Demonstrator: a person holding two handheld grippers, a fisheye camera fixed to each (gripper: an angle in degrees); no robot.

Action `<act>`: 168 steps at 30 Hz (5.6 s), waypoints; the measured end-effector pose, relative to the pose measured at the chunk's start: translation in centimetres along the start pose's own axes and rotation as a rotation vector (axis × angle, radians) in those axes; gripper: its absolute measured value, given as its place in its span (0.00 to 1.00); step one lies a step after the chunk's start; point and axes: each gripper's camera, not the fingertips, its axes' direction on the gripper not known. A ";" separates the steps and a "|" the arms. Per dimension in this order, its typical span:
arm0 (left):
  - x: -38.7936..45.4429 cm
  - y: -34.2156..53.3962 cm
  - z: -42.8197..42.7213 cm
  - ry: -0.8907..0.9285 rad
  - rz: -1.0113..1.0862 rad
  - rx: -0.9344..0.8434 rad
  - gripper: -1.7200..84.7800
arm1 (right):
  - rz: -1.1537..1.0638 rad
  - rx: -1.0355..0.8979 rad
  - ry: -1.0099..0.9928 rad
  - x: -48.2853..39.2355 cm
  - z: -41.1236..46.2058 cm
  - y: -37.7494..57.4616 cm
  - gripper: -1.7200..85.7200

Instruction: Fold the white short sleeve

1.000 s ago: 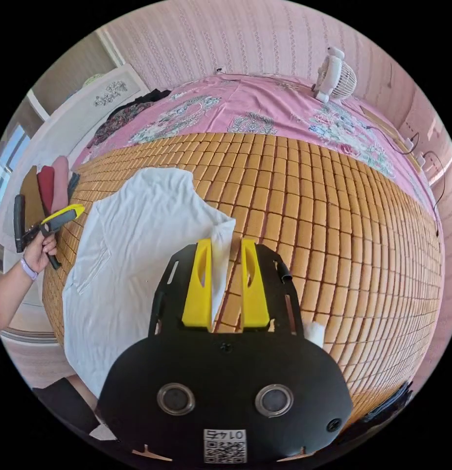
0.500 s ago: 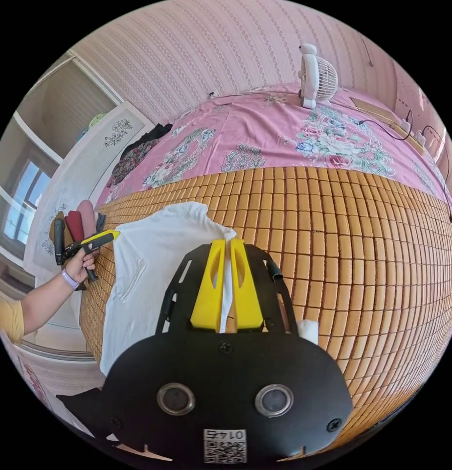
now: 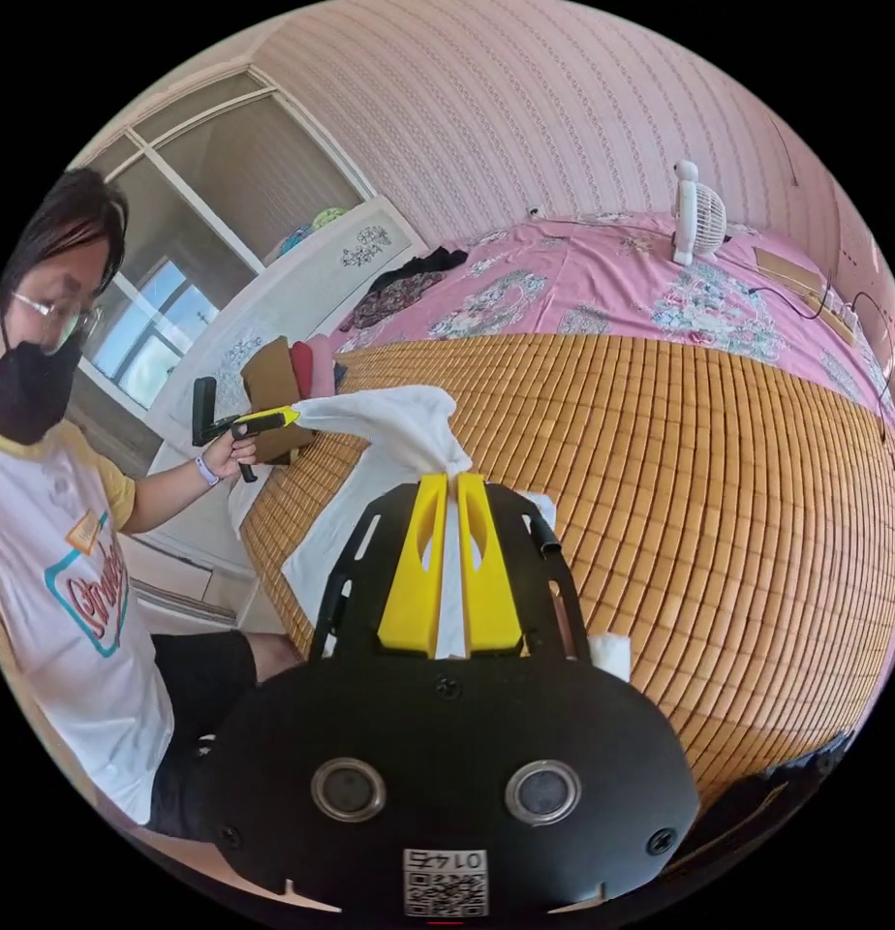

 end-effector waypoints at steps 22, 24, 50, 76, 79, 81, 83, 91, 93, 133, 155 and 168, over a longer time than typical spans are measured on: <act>5.0 4.3 12.8 -0.037 -0.098 -0.250 0.10 | 0.103 -0.244 0.097 -6.0 18.0 2.6 0.11; 5.4 3.3 15.5 -0.058 -0.054 -0.346 0.10 | 0.103 -0.269 0.128 -6.1 19.3 2.0 0.09; 14.5 12.2 10.2 0.064 0.143 -0.433 0.01 | -0.252 -0.536 -0.012 -16.4 20.0 0.1 0.04; 21.2 16.2 18.5 0.005 0.326 -0.432 0.01 | -0.557 -0.792 0.381 -18.6 36.7 -21.9 0.01; 21.5 16.8 18.4 0.000 0.324 -0.419 0.01 | -0.522 -0.773 0.383 -17.2 37.1 -21.5 0.02; 21.6 17.3 18.1 0.002 0.331 -0.401 0.01 | -0.489 -0.754 0.352 -16.5 36.2 -21.4 0.02; 21.9 17.7 16.9 0.040 0.341 -0.337 0.02 | -0.421 -0.610 0.297 -15.5 32.7 -20.8 0.02; 23.7 17.5 13.3 0.164 0.403 -0.173 0.10 | 0.019 -0.347 0.252 -8.8 17.6 -4.6 0.07; 24.5 16.7 14.2 0.183 0.426 -0.171 0.12 | 0.152 -0.378 0.262 -7.3 15.4 0.9 0.10; 33.2 17.2 20.0 0.152 0.624 -0.259 0.01 | 0.546 0.156 0.012 6.7 7.4 15.9 0.14; 26.9 15.2 8.4 0.312 0.257 0.011 0.01 | 0.310 0.151 0.188 -3.4 -2.5 8.4 0.03; 8.5 18.4 7.3 -0.201 -0.378 -0.035 0.13 | 0.008 -0.175 0.260 -11.1 18.4 -6.7 0.12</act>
